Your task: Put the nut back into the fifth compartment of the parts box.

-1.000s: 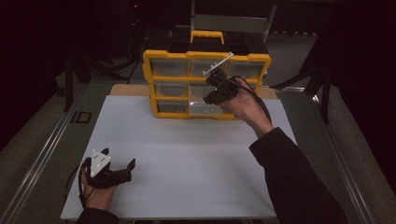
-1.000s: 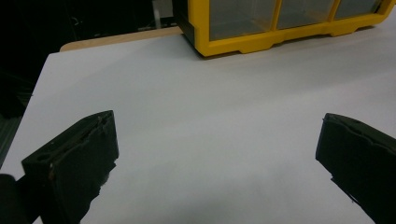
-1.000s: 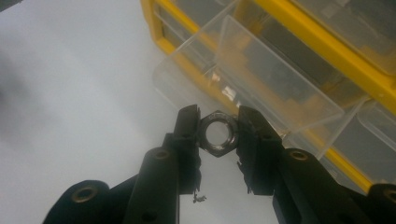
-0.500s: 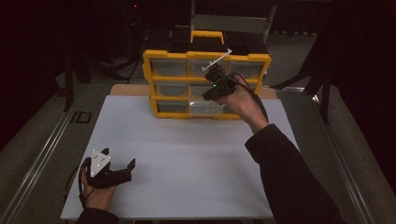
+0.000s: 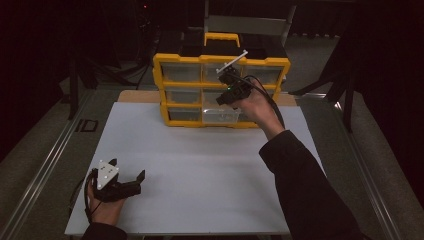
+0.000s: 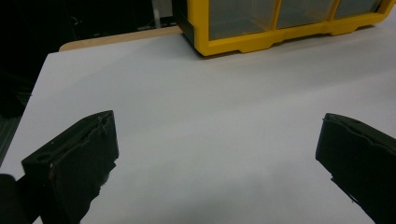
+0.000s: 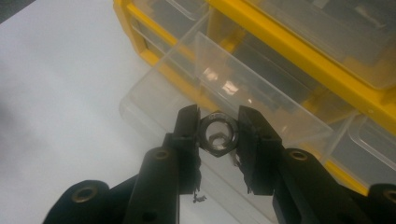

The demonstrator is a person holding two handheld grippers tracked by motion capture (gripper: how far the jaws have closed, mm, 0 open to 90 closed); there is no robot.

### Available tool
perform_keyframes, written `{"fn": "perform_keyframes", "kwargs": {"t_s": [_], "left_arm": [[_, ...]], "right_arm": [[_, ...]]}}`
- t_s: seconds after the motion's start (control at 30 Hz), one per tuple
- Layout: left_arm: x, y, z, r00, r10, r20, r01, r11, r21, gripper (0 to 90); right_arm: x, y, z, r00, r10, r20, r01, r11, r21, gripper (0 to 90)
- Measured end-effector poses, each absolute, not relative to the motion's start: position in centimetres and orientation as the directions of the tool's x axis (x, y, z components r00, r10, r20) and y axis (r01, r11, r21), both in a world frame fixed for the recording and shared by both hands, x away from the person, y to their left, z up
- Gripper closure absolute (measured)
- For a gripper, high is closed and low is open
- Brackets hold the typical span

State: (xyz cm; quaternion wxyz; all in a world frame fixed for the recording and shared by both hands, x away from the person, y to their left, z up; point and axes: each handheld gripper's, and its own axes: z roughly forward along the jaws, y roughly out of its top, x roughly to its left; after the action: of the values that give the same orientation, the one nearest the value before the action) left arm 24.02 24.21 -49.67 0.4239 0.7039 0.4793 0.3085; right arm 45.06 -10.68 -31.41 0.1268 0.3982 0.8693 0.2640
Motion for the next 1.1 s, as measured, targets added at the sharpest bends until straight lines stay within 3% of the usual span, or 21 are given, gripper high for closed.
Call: {"fn": "perform_keyframes", "kwargs": {"t_s": [1.1], "left_arm": [[24.0, 24.2, -49.7, 0.351, 0.936, 0.028, 0.413, -0.181, 0.892, 0.0]], "right_arm": [[45.8, -8.9, -32.3, -0.637, 0.77, 0.03, 0.647, 0.514, 0.563, 69.7]]}}
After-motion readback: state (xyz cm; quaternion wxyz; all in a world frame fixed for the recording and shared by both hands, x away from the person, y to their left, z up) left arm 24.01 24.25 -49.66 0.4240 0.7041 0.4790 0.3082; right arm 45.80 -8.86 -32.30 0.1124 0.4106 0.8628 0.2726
